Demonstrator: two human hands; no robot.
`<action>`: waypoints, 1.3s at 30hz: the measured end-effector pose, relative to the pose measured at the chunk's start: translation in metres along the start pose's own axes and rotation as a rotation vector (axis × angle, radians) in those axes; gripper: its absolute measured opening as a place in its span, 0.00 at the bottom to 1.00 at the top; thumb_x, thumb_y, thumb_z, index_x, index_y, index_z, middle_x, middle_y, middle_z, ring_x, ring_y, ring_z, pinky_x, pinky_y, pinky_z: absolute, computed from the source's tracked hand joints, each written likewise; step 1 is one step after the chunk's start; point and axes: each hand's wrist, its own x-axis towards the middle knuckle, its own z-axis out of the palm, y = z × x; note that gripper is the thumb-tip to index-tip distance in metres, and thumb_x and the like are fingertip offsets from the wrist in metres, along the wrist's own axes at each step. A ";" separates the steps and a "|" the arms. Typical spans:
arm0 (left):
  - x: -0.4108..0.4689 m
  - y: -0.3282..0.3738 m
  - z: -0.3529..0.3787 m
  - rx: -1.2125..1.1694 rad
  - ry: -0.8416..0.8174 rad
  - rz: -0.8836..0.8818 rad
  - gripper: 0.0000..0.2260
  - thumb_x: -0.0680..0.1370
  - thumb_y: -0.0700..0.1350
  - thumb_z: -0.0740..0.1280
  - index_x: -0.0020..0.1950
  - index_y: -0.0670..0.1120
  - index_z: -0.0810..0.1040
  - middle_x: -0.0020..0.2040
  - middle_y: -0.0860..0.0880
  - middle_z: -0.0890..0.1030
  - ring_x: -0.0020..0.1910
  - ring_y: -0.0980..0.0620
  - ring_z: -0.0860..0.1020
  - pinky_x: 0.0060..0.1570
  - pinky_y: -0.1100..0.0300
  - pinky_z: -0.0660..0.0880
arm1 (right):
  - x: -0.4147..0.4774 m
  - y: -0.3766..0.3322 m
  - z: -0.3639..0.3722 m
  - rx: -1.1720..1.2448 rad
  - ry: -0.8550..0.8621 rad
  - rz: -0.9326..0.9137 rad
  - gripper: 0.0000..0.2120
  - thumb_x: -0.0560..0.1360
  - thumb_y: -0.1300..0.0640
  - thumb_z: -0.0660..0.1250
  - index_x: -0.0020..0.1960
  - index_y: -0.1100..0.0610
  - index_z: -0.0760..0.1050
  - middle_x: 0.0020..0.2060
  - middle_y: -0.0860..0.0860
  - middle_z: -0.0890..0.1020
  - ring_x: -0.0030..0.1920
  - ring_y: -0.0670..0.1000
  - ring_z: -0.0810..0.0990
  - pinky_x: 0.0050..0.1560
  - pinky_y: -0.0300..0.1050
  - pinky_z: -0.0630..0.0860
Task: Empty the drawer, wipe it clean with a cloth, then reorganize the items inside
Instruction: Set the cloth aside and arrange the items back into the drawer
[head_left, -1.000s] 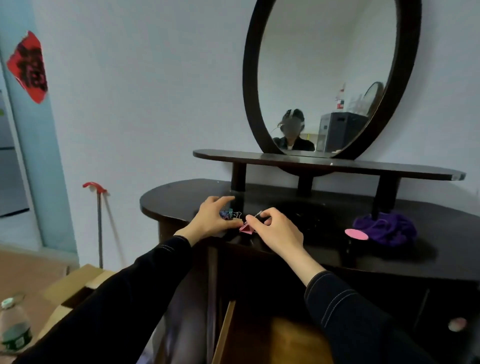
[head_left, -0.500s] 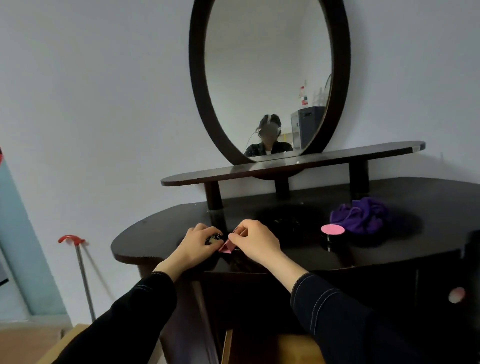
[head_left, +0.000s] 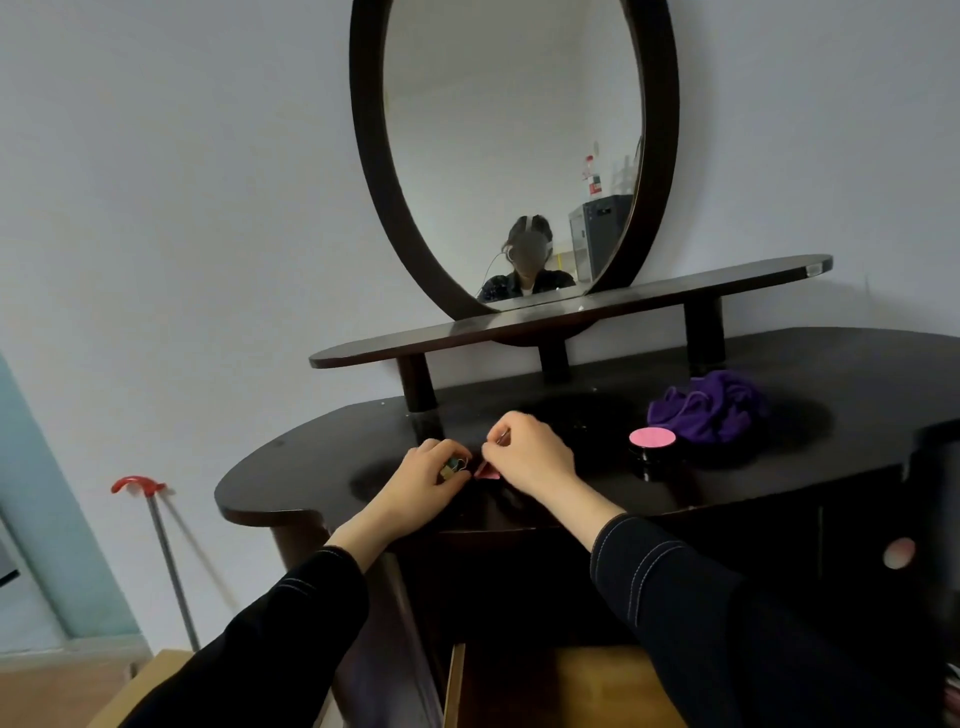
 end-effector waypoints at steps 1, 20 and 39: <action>-0.001 0.003 0.001 -0.012 0.005 0.015 0.12 0.82 0.47 0.66 0.65 0.49 0.76 0.61 0.50 0.74 0.61 0.50 0.73 0.64 0.55 0.72 | 0.000 0.004 -0.005 -0.021 0.031 0.018 0.05 0.77 0.48 0.66 0.52 0.46 0.76 0.50 0.44 0.80 0.51 0.50 0.80 0.47 0.47 0.75; 0.021 0.025 0.023 0.113 0.088 -0.048 0.09 0.78 0.59 0.68 0.50 0.54 0.76 0.51 0.49 0.75 0.52 0.45 0.73 0.54 0.54 0.74 | -0.019 0.022 -0.041 0.035 0.351 -0.001 0.12 0.79 0.58 0.66 0.61 0.53 0.72 0.57 0.50 0.74 0.38 0.45 0.76 0.33 0.41 0.73; 0.041 0.039 0.026 -0.408 0.327 -0.229 0.08 0.75 0.42 0.68 0.37 0.43 0.75 0.29 0.51 0.79 0.29 0.55 0.77 0.32 0.63 0.73 | -0.024 0.023 -0.047 0.114 0.284 0.031 0.04 0.79 0.57 0.64 0.49 0.48 0.76 0.44 0.42 0.79 0.41 0.42 0.78 0.38 0.41 0.78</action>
